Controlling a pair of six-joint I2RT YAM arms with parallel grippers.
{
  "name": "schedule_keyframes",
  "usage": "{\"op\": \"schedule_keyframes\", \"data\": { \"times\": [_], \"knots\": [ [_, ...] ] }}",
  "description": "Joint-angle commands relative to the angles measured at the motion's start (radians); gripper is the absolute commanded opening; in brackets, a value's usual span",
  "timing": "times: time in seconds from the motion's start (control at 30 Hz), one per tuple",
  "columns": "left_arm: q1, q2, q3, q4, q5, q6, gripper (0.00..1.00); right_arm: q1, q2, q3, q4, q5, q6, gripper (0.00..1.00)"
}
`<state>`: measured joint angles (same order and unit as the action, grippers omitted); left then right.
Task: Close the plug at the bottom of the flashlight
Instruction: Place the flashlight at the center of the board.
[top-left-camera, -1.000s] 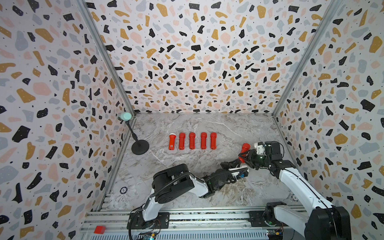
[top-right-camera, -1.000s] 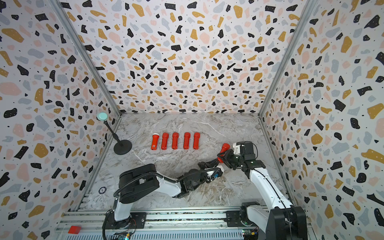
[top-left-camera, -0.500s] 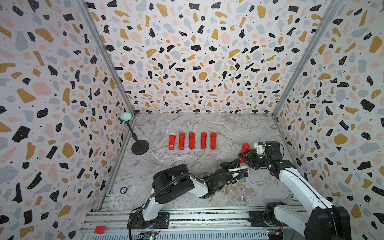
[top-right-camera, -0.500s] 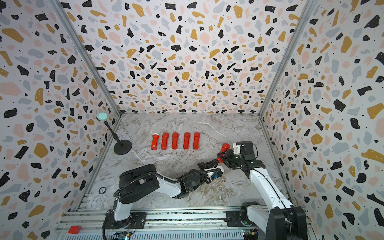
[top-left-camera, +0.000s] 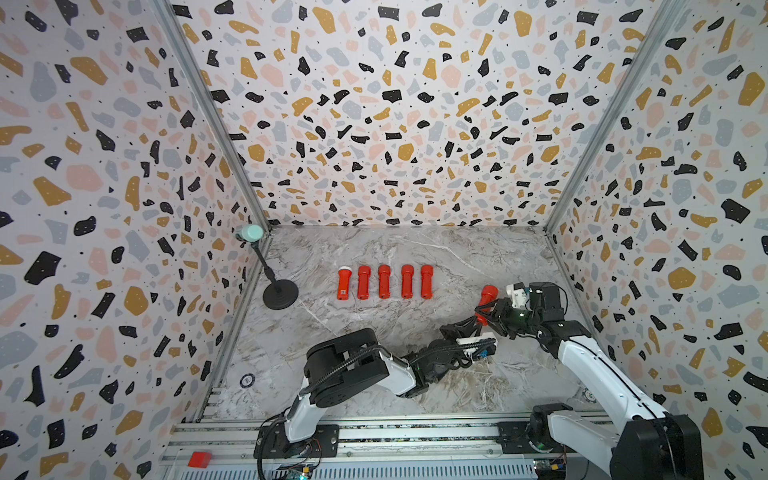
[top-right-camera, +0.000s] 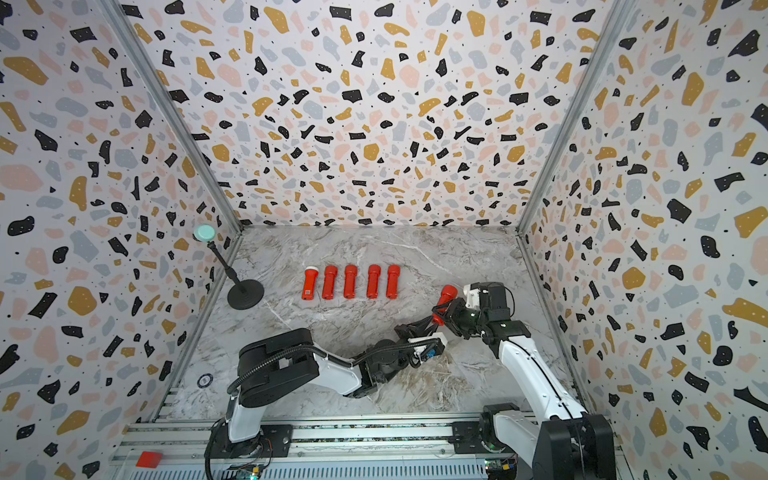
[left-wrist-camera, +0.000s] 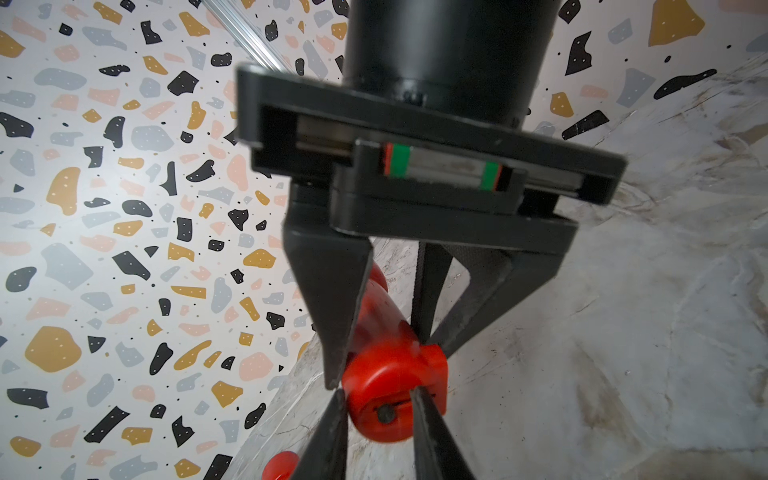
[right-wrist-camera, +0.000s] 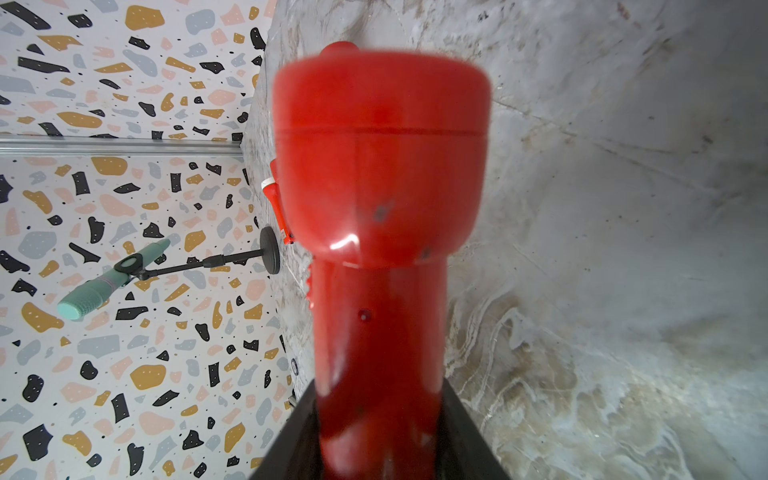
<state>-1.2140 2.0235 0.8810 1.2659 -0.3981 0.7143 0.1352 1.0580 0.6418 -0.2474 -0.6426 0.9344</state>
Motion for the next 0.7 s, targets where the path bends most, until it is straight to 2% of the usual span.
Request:
{"op": "schedule_keyframes", "data": {
  "times": [0.0, 0.13, 0.33, 0.57, 0.67],
  "knots": [
    [0.009, -0.042, -0.008, 0.091, -0.018, 0.012, 0.32, 0.027, -0.030, 0.002, -0.063, -0.099, -0.023, 0.00],
    [0.010, -0.064, -0.025, 0.109, -0.021, 0.011, 0.39, 0.012, -0.025, 0.012, -0.068, -0.086, -0.043, 0.00],
    [0.009, -0.127, -0.063, 0.122, -0.017, -0.021, 0.57, 0.005, 0.022, 0.079, -0.116, -0.015, -0.130, 0.00],
    [0.010, -0.242, -0.139, 0.146, -0.045, -0.097, 0.82, 0.016, 0.100, 0.170, -0.144, 0.063, -0.216, 0.00],
    [0.010, -0.289, -0.173, 0.164, -0.099, -0.145, 0.98, 0.060, 0.148, 0.231, -0.157, 0.125, -0.254, 0.00]
  ]
}}
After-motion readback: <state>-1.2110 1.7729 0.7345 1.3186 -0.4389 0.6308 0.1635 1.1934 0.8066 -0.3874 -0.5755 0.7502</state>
